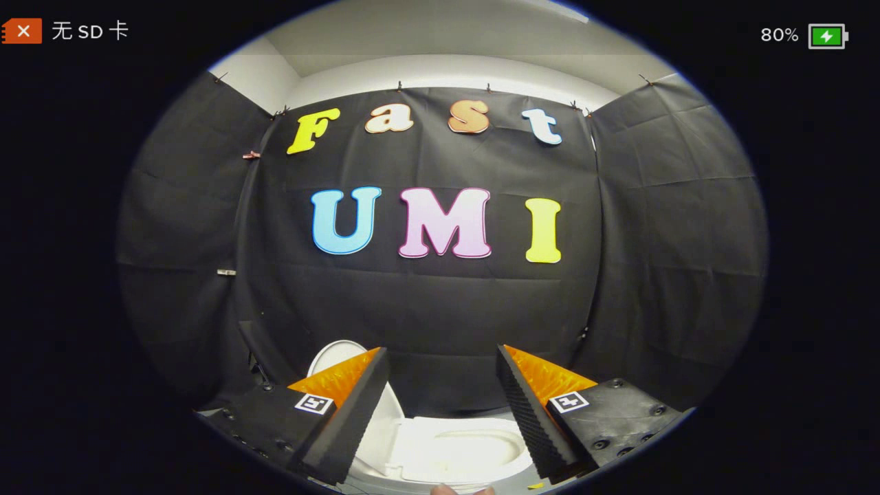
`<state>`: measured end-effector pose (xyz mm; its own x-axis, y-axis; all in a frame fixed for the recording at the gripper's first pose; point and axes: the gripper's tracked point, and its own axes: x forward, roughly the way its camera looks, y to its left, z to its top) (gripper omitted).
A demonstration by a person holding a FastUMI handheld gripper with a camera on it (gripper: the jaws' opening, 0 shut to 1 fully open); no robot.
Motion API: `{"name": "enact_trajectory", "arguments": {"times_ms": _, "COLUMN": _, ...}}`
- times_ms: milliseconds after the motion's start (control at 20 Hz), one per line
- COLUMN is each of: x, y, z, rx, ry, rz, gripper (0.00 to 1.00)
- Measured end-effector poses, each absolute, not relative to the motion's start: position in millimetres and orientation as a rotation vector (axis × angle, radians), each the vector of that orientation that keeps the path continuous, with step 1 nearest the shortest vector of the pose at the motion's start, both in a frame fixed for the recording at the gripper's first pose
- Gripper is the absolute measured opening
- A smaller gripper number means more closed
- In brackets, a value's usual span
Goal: Open the toilet lid.
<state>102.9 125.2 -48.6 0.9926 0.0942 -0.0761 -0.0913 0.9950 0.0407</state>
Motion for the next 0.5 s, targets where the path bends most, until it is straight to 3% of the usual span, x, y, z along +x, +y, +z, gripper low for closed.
{"name": "enact_trajectory", "arguments": {"times_ms": 500, "x": 99.9, "y": 96.9, "z": -41.3, "rx": 0.042, "ry": 0.059, "rz": 0.055, "gripper": 0.98}}
